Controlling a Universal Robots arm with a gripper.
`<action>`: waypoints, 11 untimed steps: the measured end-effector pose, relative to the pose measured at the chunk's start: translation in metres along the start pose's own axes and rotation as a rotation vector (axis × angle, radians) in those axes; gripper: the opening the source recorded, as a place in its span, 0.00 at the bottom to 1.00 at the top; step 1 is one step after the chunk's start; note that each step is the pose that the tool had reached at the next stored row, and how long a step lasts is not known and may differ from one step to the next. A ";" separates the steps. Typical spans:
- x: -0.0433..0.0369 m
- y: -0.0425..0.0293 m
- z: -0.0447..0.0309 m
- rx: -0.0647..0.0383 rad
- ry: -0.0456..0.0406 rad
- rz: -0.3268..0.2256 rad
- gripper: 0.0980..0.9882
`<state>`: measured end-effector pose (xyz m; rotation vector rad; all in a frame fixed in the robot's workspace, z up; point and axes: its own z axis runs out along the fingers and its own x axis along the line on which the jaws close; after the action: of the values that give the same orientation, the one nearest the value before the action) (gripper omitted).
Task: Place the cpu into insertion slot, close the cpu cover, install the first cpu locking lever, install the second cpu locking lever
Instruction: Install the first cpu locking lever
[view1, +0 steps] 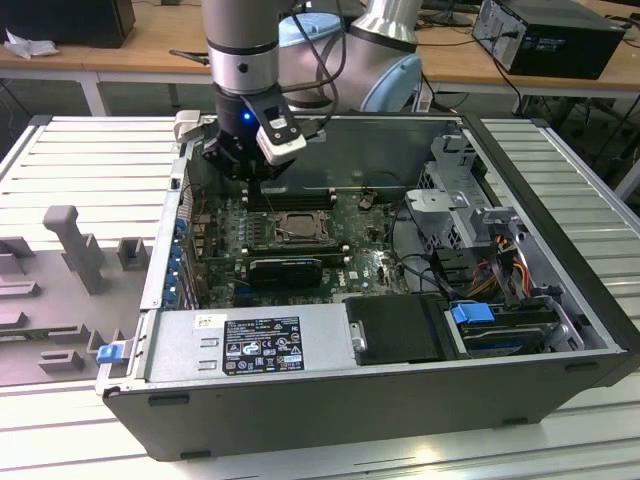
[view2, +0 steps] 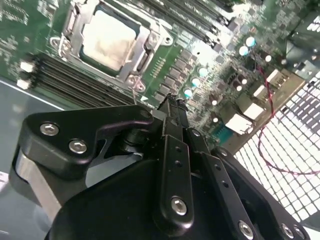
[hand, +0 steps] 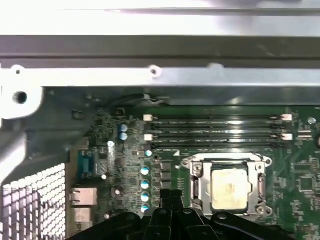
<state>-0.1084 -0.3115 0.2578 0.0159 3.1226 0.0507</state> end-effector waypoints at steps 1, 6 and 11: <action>0.0014 0.0009 0.0003 0.000 0.0002 -0.001 0.01; 0.0032 0.0083 0.0021 -0.001 0.0004 -0.008 0.01; 0.0030 0.0200 0.0025 0.000 0.0005 -0.013 0.01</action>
<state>-0.1111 -0.2914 0.2559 -0.0038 3.1230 0.0513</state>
